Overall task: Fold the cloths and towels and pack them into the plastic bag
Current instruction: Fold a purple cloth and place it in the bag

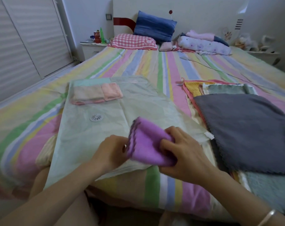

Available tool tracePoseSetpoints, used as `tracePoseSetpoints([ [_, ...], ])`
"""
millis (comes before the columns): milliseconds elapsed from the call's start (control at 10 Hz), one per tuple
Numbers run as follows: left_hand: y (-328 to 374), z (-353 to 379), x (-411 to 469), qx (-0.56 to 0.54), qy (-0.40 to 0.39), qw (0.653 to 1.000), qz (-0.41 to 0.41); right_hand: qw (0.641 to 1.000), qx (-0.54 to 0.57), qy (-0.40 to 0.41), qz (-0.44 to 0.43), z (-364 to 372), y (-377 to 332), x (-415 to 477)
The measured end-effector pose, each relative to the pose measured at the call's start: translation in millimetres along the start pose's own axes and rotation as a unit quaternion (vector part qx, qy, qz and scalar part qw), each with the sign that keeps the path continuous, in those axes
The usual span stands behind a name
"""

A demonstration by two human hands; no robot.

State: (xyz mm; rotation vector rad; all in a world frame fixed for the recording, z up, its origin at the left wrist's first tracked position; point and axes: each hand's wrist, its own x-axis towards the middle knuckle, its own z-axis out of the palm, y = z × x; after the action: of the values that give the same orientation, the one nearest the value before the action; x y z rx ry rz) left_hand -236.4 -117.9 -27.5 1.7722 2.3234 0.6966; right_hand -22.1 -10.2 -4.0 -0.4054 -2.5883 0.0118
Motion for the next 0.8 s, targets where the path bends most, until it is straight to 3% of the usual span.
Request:
tracePoseSetpoints([
  [100,-0.9,-16.7,3.1,-0.102,0.027,0.994,-0.017,0.984,-0.065,-0.098,-0.131,4.5,-8.1,-1.9],
  [200,7.3,-34.2,-0.9,-0.184,0.080,0.979,-0.023,0.979,-0.097,-0.160,-0.083,14.5,-1.1,-1.2],
  [300,14.3,-46.9,-4.5,-0.218,0.109,0.970,-0.001,0.976,-0.059,-0.188,0.095,15.7,-1.9,11.7],
  [400,23.4,-54.7,-7.6,-0.233,0.094,0.968,0.013,0.921,0.088,-0.233,0.301,5.6,-5.9,41.6],
  [500,29.5,-64.2,-5.7,-0.258,0.085,0.962,0.013,0.883,0.198,-0.221,0.363,6.8,0.1,77.5],
  [700,25.6,-84.3,16.6,-0.442,0.057,0.894,-0.049,0.862,0.183,-0.166,0.442,52.2,21.7,141.4],
  [800,19.0,-104.6,30.9,-0.492,-0.067,0.866,-0.048,0.807,0.292,-0.125,0.498,70.3,35.1,164.0],
])
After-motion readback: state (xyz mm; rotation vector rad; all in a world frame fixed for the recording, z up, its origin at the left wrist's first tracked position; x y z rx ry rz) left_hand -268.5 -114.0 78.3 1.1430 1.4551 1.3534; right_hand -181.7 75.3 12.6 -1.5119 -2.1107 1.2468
